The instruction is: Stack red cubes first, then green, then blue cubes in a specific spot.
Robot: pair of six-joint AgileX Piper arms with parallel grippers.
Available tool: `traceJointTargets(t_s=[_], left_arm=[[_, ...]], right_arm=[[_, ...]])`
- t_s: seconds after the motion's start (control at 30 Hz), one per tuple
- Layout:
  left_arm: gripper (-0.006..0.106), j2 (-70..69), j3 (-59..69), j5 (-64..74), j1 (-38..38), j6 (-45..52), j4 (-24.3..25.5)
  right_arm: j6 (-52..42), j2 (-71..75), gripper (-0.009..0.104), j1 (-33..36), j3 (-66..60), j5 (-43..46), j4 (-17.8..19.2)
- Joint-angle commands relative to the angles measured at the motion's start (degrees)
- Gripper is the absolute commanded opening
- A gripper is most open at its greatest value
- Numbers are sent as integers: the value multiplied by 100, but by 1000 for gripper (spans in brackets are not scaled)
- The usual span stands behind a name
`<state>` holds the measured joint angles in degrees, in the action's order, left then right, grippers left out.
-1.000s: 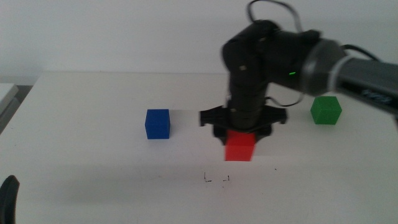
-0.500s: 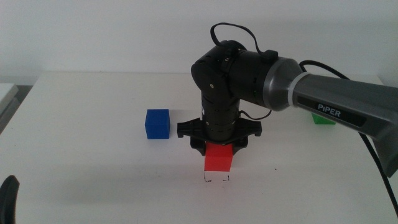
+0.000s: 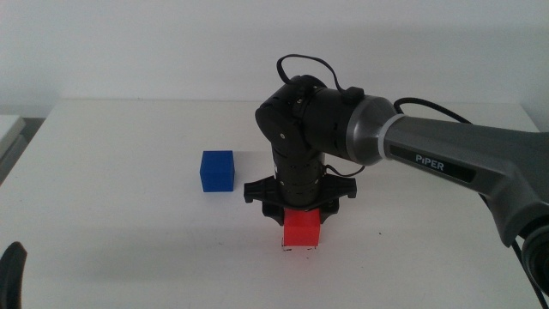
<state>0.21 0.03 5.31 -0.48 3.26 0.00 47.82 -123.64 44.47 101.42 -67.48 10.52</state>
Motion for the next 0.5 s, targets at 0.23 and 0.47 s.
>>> traceJointTargets(t_s=[0.23, 0.47], left_arm=[[94, -21, -3, -41, -13, -13, 0], [94, -21, -3, -41, -13, -13, 0]], right_arm=[[167, -117, 13, -1, 36, 119, 235], [167, -195, 13, 11, 36, 227, 223]])
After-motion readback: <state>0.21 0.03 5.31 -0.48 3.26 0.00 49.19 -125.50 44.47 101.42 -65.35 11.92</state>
